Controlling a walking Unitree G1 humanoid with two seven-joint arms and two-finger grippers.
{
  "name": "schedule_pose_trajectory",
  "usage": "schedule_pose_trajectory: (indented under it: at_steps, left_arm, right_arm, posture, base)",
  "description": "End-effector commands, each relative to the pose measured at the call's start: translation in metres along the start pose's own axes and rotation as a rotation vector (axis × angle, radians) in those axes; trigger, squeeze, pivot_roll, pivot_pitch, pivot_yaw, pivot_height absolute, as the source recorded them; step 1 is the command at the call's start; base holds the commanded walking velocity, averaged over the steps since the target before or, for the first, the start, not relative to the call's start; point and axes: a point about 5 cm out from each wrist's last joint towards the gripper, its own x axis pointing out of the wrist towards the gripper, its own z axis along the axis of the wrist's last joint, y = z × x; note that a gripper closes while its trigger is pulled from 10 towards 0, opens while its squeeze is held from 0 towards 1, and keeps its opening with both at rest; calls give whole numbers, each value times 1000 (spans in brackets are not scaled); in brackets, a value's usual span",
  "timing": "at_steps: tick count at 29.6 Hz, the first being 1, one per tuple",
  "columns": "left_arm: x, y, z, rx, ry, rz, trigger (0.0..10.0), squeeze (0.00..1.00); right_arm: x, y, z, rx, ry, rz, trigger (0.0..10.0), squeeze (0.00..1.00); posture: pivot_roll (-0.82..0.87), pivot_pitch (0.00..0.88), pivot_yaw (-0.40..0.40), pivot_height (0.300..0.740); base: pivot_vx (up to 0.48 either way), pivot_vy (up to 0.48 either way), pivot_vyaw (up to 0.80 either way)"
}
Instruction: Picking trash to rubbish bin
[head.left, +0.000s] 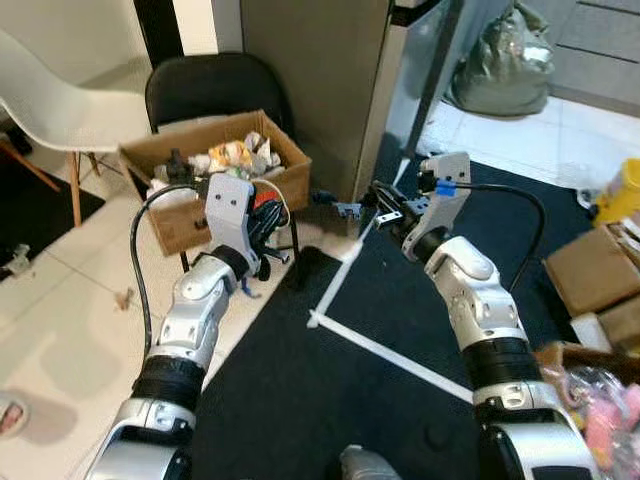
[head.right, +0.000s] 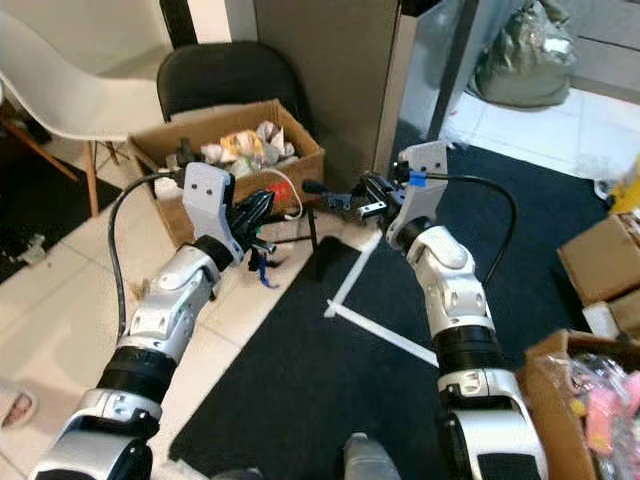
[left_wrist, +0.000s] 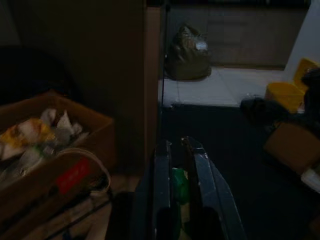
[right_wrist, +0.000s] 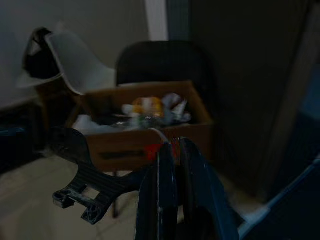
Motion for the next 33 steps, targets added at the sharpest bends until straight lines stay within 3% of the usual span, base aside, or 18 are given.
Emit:
schedule_pose_trajectory:
  at_steps: [1,10,18,33]
  left_arm:
    - [-4,7,-3,2,11,27,10000,0]
    - [-4,5,-4,3,12,21,10000,0]
    - [-5,7,-4,4,13,26,10000,0]
    - [-9,17,-4,13,22,69,10000,0]
  right_arm:
    - [2,3,-1,2,5,10,10000,0]
    - [0,5,0,-20,-15,31,10000,0]
    - [0,7,-1,-51,3,54,10000,0]
    - [0,6,0,-56,2,39,10000,0]
  posture:
    - [-46,0,-12,740]
    - [-44,0,-13,740]
    - [-41,0,-14,740]
    - [-40,0,-11,740]
  base:
    - [480,0,0]
    - [480,0,0]
    - [480,0,767]
    - [480,0,0]
